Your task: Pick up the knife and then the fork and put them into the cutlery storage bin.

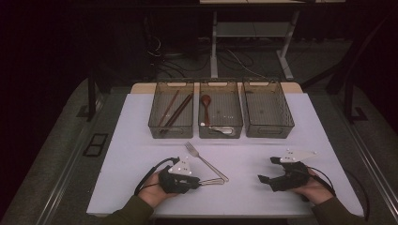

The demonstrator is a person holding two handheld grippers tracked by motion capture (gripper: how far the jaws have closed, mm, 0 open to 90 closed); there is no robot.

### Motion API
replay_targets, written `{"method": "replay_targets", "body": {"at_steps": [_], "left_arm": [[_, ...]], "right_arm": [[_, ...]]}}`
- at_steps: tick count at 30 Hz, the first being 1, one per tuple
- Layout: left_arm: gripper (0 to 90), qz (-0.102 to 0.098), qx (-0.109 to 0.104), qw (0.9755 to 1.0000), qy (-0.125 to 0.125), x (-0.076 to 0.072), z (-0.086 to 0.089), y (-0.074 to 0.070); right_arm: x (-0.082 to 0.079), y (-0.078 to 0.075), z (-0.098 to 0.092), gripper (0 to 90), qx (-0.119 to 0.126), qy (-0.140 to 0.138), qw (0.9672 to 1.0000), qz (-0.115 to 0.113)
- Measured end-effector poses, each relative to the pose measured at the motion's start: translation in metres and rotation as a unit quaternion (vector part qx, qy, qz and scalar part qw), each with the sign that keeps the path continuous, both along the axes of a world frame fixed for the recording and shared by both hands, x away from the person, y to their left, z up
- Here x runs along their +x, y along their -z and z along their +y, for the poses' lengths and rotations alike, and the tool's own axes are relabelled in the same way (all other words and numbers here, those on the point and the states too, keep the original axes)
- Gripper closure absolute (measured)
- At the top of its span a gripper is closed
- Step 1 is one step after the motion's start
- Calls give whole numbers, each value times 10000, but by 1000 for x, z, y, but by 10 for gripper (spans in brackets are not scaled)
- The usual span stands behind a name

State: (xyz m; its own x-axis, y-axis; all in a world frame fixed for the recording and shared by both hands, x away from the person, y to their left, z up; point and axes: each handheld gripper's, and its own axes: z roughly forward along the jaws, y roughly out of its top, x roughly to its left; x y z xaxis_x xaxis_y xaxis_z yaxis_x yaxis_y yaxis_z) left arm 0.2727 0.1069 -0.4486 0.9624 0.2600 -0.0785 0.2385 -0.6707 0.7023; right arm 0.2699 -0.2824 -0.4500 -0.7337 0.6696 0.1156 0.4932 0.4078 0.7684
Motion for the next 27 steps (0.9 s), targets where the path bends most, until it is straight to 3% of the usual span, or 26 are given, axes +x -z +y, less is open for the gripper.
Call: {"method": "replay_targets", "body": {"at_steps": [7,21,25,27], "left_arm": [[794,-62,1,10000,53,0,0,0],[794,-4,-140,9998,126,2,3,-5],[794,15,-125,9998,177,4,1,-8],[793,11,-129,9997,217,6,-1,-10]], "right_arm": [[0,0,1,118,83,-82,9998,139],[-1,-1,4,118,27,-200,9996,174],[0,-7,8,118,36,-387,9989,256],[1,-12,13,118,-92,-516,9985,142]]}}
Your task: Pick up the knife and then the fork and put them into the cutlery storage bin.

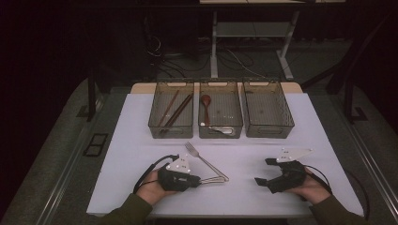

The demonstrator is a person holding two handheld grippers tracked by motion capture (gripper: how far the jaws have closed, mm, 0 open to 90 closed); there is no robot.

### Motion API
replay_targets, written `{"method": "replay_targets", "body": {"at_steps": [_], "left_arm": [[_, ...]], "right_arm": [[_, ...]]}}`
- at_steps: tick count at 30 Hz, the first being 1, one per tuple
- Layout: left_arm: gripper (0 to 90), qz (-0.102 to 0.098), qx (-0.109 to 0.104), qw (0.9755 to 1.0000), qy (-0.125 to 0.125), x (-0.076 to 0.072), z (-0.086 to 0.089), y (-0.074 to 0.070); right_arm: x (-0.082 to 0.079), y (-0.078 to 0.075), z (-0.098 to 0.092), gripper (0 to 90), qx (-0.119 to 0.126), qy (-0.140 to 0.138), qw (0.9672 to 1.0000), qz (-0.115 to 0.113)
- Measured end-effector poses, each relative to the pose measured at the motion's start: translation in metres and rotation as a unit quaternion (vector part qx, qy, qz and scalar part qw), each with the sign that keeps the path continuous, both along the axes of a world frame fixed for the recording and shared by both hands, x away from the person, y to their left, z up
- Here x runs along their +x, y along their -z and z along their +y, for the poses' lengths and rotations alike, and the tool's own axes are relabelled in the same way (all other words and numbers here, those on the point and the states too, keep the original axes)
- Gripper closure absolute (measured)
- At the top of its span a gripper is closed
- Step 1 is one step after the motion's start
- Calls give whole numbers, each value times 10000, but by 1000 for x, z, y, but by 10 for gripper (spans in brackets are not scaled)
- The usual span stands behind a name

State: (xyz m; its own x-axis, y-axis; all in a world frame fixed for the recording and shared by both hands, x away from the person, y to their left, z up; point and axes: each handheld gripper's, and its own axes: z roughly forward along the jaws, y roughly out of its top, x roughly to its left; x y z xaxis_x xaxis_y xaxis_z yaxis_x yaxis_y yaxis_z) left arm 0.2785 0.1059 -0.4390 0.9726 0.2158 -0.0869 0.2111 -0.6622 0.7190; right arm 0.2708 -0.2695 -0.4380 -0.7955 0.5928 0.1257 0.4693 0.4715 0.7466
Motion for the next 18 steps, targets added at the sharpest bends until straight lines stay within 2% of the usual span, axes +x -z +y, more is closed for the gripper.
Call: {"method": "replay_targets", "body": {"at_steps": [3,7,8,10,12,14,18], "left_arm": [[794,-26,-13,10000,87,2,-5,-3],[794,-45,27,9996,290,4,-15,-8],[793,-89,71,9993,362,5,-18,-9],[793,-53,13,9992,403,6,-26,-11],[793,-154,15,9983,557,10,-34,-14],[793,-103,15,9979,637,11,-43,-16],[793,-166,14,9964,830,15,-60,-21]], "right_arm": [[2,-6,8,131,-51,-339,9994,-19],[5,-11,19,145,-78,-801,9967,110],[6,-12,22,147,-89,-876,9960,131],[7,-14,28,153,-93,-1025,9946,148],[9,-17,34,167,-73,-1183,9928,161],[10,-19,40,168,-65,-1305,9912,188],[14,-23,52,169,-18,-1584,9868,337]]}}
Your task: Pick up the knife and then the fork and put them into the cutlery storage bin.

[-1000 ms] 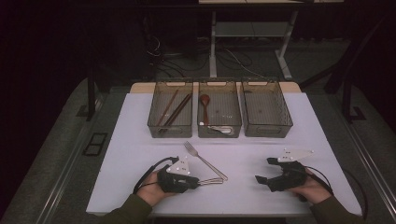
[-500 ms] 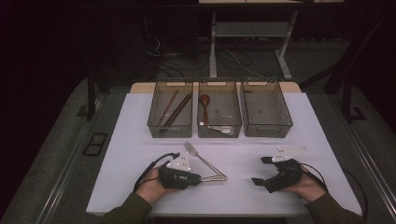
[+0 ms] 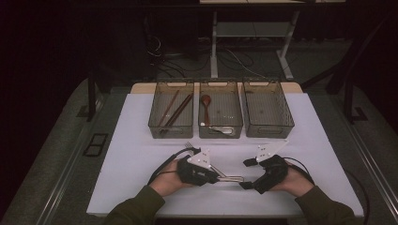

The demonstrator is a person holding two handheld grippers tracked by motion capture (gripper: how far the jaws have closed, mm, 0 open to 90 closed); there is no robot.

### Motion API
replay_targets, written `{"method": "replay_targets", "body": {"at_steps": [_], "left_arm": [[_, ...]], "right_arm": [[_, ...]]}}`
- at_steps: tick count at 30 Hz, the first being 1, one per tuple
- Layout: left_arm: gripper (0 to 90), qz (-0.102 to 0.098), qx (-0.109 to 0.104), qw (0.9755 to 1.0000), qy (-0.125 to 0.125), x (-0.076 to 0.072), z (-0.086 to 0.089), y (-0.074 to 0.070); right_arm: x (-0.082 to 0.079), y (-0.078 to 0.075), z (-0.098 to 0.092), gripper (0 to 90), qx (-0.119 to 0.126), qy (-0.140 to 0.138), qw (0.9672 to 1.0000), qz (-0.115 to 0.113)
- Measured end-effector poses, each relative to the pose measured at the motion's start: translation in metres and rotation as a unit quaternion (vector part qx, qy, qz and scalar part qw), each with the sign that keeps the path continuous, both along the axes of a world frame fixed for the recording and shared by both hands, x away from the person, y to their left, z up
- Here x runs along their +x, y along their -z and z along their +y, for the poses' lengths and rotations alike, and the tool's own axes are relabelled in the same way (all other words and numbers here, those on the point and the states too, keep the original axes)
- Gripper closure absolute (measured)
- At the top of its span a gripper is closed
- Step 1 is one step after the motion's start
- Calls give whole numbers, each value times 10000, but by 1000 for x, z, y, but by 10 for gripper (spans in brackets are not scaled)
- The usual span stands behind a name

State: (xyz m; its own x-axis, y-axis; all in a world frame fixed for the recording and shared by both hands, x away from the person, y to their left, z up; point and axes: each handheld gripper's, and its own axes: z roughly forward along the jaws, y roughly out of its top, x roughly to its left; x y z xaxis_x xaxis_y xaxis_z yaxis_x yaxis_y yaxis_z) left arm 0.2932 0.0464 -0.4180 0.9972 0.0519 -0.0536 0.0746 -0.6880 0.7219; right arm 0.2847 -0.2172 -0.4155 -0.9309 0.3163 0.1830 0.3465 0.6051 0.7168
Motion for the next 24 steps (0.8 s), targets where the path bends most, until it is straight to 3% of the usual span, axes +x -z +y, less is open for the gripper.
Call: {"method": "replay_targets", "body": {"at_steps": [6,11,20,22,23,24], "left_arm": [[793,-115,-8,9997,214,3,-18,-7],[792,-196,27,9992,339,5,-25,-12],[792,-87,21,9994,338,1,-29,-11],[791,-41,-21,9993,360,1,-29,-11],[792,-57,-10,9994,351,1,-30,-11],[794,-43,15,9994,350,1,-30,-11]], "right_arm": [[10,-1,15,241,-292,-510,9983,-44],[19,0,24,380,-419,-822,9957,121],[21,6,35,614,-575,-1141,9907,457],[19,7,37,727,-603,-1161,9898,564],[19,7,37,774,-610,-1174,9900,492],[20,7,36,783,-584,-1177,9899,536]]}}
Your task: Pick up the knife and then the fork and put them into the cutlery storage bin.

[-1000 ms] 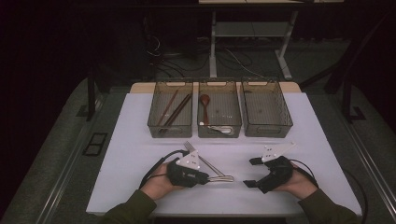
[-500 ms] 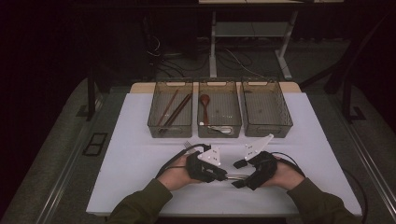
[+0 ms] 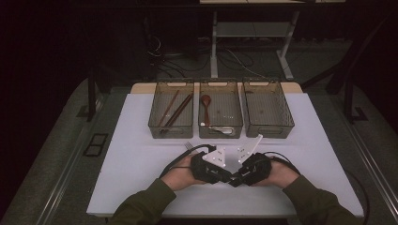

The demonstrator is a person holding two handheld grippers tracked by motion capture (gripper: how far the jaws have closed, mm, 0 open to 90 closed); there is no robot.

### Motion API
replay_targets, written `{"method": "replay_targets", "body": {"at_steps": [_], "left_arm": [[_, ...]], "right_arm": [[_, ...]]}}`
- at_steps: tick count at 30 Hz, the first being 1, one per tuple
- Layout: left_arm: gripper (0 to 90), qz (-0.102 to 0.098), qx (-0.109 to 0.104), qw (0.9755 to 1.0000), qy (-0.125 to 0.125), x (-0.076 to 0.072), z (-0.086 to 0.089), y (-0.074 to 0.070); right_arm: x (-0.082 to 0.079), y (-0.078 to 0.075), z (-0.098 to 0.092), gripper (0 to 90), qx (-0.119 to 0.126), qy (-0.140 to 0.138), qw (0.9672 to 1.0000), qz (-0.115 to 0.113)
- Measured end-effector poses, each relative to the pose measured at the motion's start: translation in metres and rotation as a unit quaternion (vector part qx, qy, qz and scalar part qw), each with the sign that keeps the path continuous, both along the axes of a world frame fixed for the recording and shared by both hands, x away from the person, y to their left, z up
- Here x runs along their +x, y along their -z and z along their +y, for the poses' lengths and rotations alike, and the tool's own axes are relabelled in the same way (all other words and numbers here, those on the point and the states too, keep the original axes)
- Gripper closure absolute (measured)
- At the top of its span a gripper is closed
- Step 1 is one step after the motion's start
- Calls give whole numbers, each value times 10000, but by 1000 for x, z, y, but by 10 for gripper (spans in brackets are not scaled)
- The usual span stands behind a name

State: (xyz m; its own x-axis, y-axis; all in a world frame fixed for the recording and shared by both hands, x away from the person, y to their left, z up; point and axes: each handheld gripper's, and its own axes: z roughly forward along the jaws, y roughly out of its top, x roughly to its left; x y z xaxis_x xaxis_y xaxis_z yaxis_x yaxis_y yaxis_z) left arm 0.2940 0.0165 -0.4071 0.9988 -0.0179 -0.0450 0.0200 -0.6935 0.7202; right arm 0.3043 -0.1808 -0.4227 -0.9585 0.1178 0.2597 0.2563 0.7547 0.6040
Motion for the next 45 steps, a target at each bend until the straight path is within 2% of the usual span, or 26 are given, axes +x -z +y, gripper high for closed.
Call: {"method": "replay_targets", "body": {"at_steps": [1,2,3,7,9,12,13,21,23,29,31,35,36,38,40,41,45], "left_arm": [[802,15,-40,10000,40,0,0,0],[860,-34,-112,9999,104,1,3,-3],[895,-48,-145,9998,101,2,3,-5],[894,-36,-141,9998,126,-1,3,-6],[895,-40,-125,9998,141,-1,3,-6],[895,-104,-171,9997,151,2,4,-7],[895,-53,-183,9998,105,1,5,-7],[895,-6,-317,9995,2,3,9,-9],[895,11,-368,9993,-42,3,12,-10],[894,174,-497,9981,-322,-2,25,-12],[893,237,-595,9970,-437,-2,31,-14],[891,344,-761,9931,-822,-3,44,-14],[889,342,-772,9923,-907,-4,47,-13],[837,347,-745,9903,-1117,-4,54,-9],[803,366,-735,9890,-1226,-5,62,-6],[786,372,-746,9881,-1291,-6,65,-5],[718,421,-754,9838,-1573,-10,79,0]], "right_arm": [[0,0,0,806,18,-16,10000,-13],[0,-1,-1,831,2,-75,9999,-105],[-2,-1,0,832,-49,-52,9999,-77],[-2,1,2,833,-30,-156,9996,-246],[-4,-1,2,833,66,-86,9998,-157],[-4,-2,1,833,62,-80,9998,-195],[-4,-2,1,833,66,-70,9998,-201],[-2,-5,-3,832,181,-22,9995,-272],[1,-6,-6,832,188,-32,9988,-452],[6,-12,-17,832,285,271,9972,-631],[8,-13,-21,832,299,393,9962,-712],[12,-17,-30,832,385,600,9941,-812],[12,-18,-32,832,420,713,9936,-768],[15,-20,-38,832,438,797,9921,-860],[15,-21,-42,832,501,991,9908,-769],[18,-21,-45,832,486,988,9902,-861],[20,-24,-52,832,626,1221,9876,-763]]}}
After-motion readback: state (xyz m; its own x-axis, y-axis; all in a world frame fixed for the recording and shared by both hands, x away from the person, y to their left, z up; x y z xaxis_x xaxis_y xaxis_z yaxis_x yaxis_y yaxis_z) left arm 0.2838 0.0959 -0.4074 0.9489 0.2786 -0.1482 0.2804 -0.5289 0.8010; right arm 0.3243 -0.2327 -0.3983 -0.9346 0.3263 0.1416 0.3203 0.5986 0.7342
